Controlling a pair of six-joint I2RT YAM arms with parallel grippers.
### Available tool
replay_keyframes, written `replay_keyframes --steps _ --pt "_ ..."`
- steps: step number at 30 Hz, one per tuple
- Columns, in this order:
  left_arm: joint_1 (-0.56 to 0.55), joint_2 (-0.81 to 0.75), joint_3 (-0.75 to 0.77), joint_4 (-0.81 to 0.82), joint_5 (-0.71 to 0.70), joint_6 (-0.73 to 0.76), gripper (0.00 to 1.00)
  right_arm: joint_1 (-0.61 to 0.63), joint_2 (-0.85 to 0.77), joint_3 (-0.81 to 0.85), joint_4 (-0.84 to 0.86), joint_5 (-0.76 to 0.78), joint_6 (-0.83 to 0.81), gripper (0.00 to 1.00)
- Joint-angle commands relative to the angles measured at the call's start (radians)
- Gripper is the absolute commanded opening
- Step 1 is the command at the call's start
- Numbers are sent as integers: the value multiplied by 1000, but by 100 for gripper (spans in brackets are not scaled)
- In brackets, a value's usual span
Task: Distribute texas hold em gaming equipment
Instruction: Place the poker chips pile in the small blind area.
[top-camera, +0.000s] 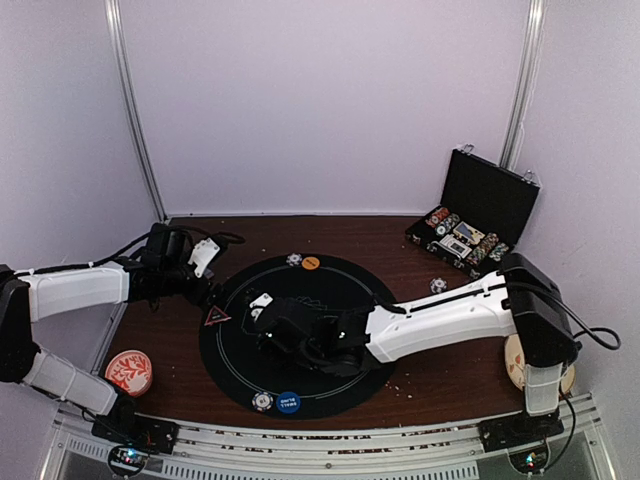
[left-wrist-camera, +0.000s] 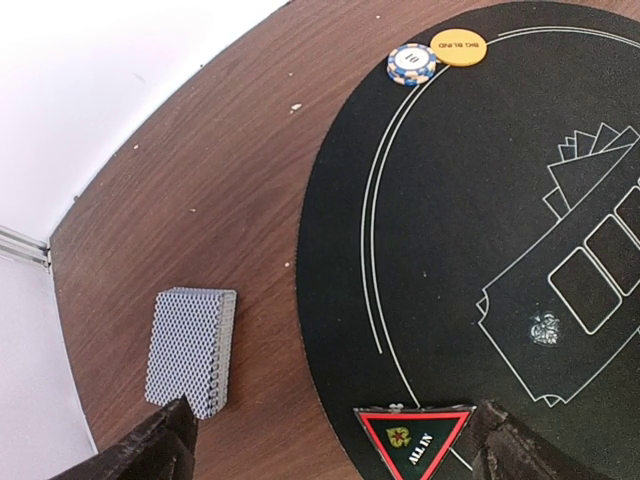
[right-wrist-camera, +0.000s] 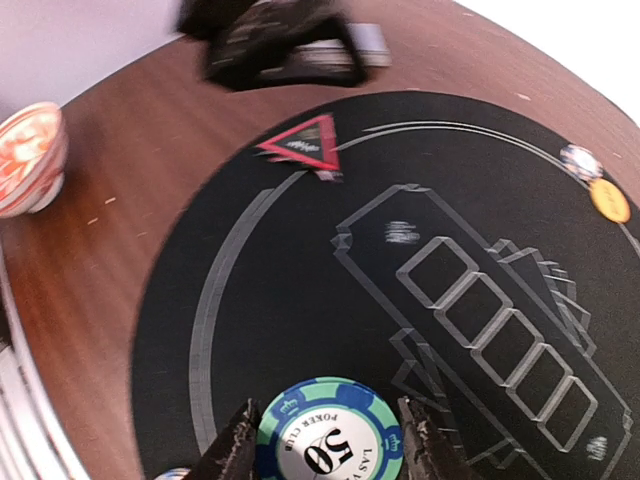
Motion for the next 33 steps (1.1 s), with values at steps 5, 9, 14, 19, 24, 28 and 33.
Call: replay_keyframes --steps 5,9,14,19,24,28,33 --pt "12 1 23 44 6 -15 98 61 102 120 -5 -152 -96 41" --pt "13 5 24 44 9 -15 98 78 134 145 -23 -198 -129 41" --pt "14 9 25 43 9 -15 98 98 162 165 -39 -222 -162 42" --pt "14 9 25 44 9 -15 98 102 189 176 -44 -241 -177 43" --pt "14 12 25 44 10 -15 98 106 224 205 -53 -246 -179 43" --pt "14 12 25 44 12 -15 98 108 251 229 -66 -246 -183 43" --pt "13 13 26 44 13 -13 98 108 262 236 -74 -245 -184 44"
